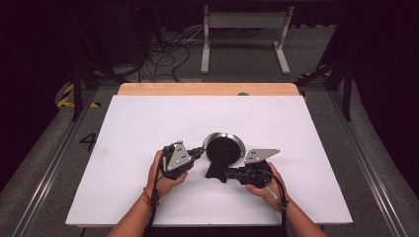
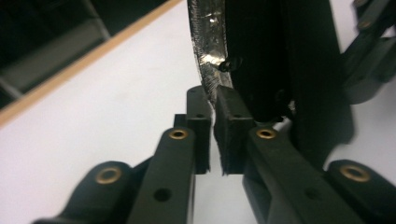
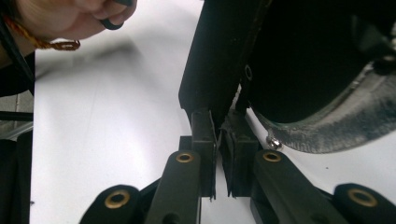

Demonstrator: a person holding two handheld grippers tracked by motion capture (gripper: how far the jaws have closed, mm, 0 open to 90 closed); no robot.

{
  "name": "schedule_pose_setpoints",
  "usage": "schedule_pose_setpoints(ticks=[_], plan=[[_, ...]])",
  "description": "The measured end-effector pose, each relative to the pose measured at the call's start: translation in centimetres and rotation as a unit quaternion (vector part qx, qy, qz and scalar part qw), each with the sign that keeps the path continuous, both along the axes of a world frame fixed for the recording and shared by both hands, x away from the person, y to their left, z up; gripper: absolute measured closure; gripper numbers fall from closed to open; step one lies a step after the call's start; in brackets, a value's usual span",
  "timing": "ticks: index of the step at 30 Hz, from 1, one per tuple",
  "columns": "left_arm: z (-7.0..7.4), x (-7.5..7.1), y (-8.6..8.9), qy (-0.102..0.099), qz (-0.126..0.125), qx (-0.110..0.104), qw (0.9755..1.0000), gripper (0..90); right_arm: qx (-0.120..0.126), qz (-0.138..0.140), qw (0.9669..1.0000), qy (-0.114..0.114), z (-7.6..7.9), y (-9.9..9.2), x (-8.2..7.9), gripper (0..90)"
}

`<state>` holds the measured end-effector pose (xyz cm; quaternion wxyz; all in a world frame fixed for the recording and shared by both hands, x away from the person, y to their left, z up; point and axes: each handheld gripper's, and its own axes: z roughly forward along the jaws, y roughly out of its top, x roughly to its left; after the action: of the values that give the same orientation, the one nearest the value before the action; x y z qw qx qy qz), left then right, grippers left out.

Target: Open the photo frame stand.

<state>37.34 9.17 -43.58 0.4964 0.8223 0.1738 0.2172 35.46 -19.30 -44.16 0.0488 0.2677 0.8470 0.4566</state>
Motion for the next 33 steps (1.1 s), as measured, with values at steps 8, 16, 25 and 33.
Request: schedule_pose_setpoints(ticks=[8,16,25,33], plan=[[-0.6,0.7,-0.3,0.033,-0.018,0.016,0.9992,54.1,-0.005,0.012,0.9999,-0.001,-0.1,0.5,-0.2,86.3],[-1.2,1.8,-0.9,0.058,-0.015,0.023,0.9980,29.8,-0.006,0.013,0.9999,0.002,-0.1,0.5,-0.3,86.2],[-1.4,2.1,-1.7,0.063,-0.051,0.035,0.9961,34.5,-0.007,0.025,0.9996,0.011,0.0,0.3,-0.6,85.9],[-0.8,1.6,-2.2,0.054,-0.067,0.031,0.9958,41.6,-0.019,0.042,0.9986,0.024,0.4,0.2,-1.1,85.8]])
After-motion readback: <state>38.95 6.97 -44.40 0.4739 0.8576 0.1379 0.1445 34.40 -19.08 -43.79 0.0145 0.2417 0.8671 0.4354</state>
